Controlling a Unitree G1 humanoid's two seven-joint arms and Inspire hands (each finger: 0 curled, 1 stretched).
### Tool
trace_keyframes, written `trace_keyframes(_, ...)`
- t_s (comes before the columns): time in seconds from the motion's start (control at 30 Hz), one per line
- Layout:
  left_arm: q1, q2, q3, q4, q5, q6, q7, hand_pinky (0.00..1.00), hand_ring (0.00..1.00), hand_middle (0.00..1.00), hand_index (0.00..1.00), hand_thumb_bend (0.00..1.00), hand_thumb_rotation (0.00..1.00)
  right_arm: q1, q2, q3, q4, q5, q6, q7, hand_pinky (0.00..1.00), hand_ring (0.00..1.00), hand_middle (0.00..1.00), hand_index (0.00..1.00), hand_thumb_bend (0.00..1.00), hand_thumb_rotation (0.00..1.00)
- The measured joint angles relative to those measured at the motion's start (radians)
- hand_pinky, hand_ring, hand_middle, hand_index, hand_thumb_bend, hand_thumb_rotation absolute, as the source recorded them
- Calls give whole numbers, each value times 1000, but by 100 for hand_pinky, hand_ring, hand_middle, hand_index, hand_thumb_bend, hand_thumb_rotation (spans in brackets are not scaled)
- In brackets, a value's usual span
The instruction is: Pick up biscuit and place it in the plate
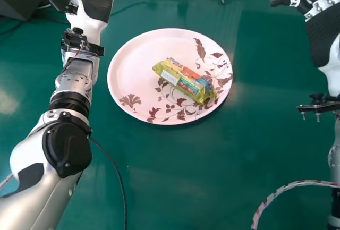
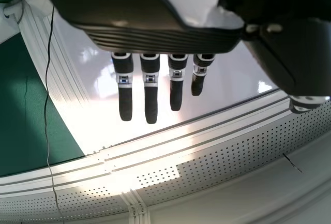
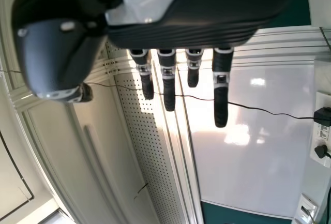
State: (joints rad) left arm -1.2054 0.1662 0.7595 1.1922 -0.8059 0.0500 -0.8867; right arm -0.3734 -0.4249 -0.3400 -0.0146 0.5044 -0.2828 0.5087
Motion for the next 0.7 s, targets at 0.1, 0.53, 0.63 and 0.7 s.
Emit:
trace_keyframes(0.1, 0, 0, 0, 0, 0, -1, -1, 73, 78, 91, 100, 85, 42, 0, 0, -8, -2, 8, 1, 7, 50, 71, 84, 91, 62, 44)
trace_keyframes(0.53, 0, 0, 0, 0, 0, -10, 2, 71, 77, 90, 100, 85, 45, 0, 1, -25, -6, 39, 2, 25, 50, 71, 84, 91, 62, 44)
trace_keyframes(0.63, 0, 0, 0, 0, 0, -10, 1, 71, 78, 91, 100, 84, 46, 0, 4, -26, -8, 39, 2, 24, 49, 71, 85, 92, 62, 43)
trace_keyframes(0.7, 0, 0, 0, 0, 0, -10, -1, 71, 78, 90, 100, 84, 47, 0, 4, -26, -9, 39, 2, 24, 49, 72, 85, 94, 61, 43)
